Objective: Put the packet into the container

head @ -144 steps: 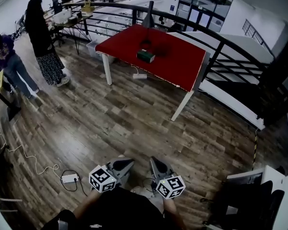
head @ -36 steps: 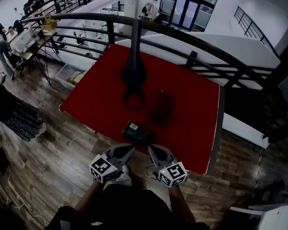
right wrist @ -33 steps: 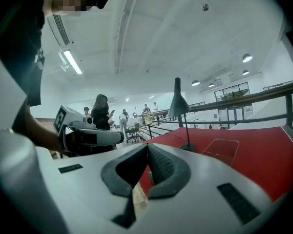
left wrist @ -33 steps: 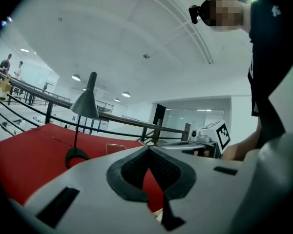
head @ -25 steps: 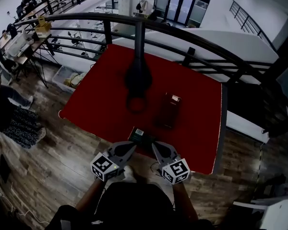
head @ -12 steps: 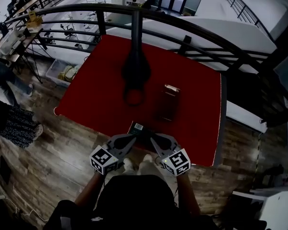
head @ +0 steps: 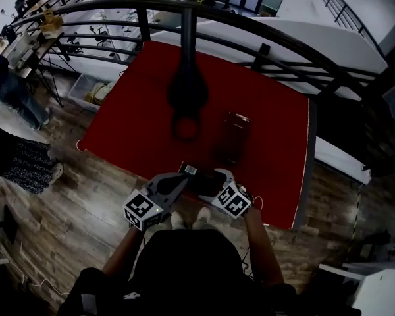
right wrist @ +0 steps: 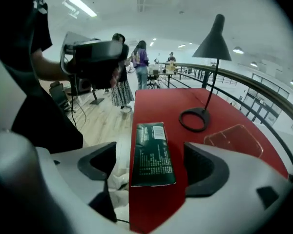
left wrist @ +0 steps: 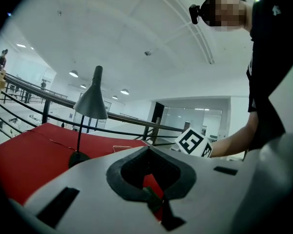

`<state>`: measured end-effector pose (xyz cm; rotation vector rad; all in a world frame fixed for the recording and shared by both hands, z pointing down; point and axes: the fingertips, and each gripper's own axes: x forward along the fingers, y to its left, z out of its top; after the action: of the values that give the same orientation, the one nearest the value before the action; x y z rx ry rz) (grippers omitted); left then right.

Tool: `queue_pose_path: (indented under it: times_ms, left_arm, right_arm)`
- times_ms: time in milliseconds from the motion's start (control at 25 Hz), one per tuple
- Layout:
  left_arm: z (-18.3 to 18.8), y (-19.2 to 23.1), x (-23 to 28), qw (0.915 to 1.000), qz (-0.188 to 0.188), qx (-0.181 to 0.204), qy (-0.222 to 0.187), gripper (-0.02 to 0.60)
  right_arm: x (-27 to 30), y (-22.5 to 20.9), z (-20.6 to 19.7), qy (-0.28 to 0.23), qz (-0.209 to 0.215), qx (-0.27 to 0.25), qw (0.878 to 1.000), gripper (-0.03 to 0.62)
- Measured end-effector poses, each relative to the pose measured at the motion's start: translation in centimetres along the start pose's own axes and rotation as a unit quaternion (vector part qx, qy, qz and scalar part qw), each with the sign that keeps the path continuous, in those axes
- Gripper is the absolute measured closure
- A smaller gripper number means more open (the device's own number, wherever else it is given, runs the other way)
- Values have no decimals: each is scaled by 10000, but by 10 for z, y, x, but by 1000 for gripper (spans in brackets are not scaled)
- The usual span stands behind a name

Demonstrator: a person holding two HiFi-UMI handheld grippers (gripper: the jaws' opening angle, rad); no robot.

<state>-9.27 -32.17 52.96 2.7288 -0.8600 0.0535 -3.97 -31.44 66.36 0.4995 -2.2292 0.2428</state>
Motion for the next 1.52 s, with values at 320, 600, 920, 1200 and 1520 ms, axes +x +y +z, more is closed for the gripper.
queue_pose_path:
  times_ms: [320, 600, 920, 1200, 1520]
  left_arm:
    - [5, 4, 7, 9995, 299, 55, -37, 574]
    - [5, 2, 14, 9989, 464, 58, 9, 574]
    - [4, 2, 17, 9985, 552, 60, 16, 574]
    - [8, 3, 24, 9988, 464, 185, 15, 574]
    - [17, 3, 36, 9989, 376, 290, -43, 574]
  right_arm:
    - [55, -7, -36, 951, 200, -727, 9926, 156]
    - [71, 1, -49, 1178, 475, -826, 9885, 157]
    - [58, -7, -40, 994, 182, -484, 9937, 207]
    - [29, -43, -8, 386, -188, 472, 9980, 209]
    - [-24, -119, 22, -678, -888, 2083, 9717, 209]
